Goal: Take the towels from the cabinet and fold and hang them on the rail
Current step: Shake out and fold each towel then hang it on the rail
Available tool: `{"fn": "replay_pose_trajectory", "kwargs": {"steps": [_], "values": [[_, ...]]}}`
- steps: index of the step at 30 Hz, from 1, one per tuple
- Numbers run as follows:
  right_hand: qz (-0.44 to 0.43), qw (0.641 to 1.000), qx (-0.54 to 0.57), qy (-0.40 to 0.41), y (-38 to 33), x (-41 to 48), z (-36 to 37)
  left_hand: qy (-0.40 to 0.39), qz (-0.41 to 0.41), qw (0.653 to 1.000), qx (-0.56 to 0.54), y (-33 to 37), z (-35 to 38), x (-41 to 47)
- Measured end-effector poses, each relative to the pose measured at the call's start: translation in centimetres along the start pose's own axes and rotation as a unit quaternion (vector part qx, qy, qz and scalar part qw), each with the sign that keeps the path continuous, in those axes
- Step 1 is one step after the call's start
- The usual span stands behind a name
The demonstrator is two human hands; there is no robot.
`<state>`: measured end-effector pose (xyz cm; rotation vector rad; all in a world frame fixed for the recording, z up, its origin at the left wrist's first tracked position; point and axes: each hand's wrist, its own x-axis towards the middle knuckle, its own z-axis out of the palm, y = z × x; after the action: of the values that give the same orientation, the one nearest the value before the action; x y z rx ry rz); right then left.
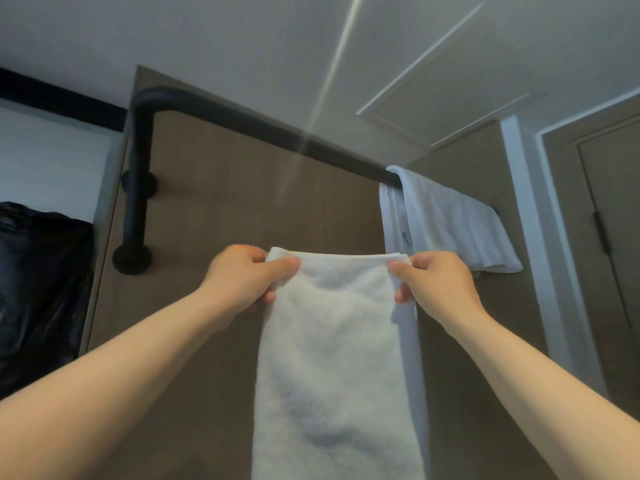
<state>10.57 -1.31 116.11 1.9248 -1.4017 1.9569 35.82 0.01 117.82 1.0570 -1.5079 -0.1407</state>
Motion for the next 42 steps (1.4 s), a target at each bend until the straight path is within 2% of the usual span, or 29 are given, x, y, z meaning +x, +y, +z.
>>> {"fn": "replay_pose_trajectory", "kwargs": {"steps": [2, 5, 8, 10, 13, 18, 22, 25, 30, 42], "values": [[0.019, 0.999, 0.04, 0.004, -0.8, -0.2, -0.4, -0.021, -0.014, 1.0, -0.006, 1.3, -0.3, -0.1], [0.03, 0.993, 0.109, 0.025, -1.2, -0.6, -0.7, -0.093, -0.094, 0.99, -0.042, 2.9, -0.8, -0.3], [0.021, 0.988, 0.149, 0.038, -1.0, -1.0, -1.1, -0.127, -0.163, 0.969, -0.137, 4.2, -0.9, -0.8], [0.006, 0.987, 0.154, 0.034, -0.7, -1.0, -1.5, -0.12, -0.163, 0.957, -0.21, 4.5, -0.5, -1.2], [-0.012, 0.989, 0.146, 0.016, -0.2, -0.7, -1.8, -0.088, -0.096, 0.967, -0.219, 4.7, 0.4, -1.7], [-0.123, 0.983, 0.131, 0.029, 0.8, 0.3, -2.1, 0.034, 0.059, 0.992, -0.108, 5.7, 1.9, -1.6], [-0.224, 0.97, 0.096, 0.019, 2.1, 2.2, -2.1, 0.132, 0.205, 0.969, 0.028, 6.9, 3.3, -1.6], [-0.291, 0.953, 0.083, 0.019, 2.7, 4.4, -2.1, 0.161, 0.274, 0.943, 0.095, 7.8, 4.6, -1.3], [-0.351, 0.931, 0.089, 0.034, 3.9, 8.3, -2.4, 0.199, 0.325, 0.91, 0.165, 10.0, 6.6, -0.1], [-0.365, 0.923, 0.118, 0.036, 2.9, 14.4, -1.7, 0.246, 0.355, 0.845, 0.315, 13.4, 6.1, 4.1]]}}
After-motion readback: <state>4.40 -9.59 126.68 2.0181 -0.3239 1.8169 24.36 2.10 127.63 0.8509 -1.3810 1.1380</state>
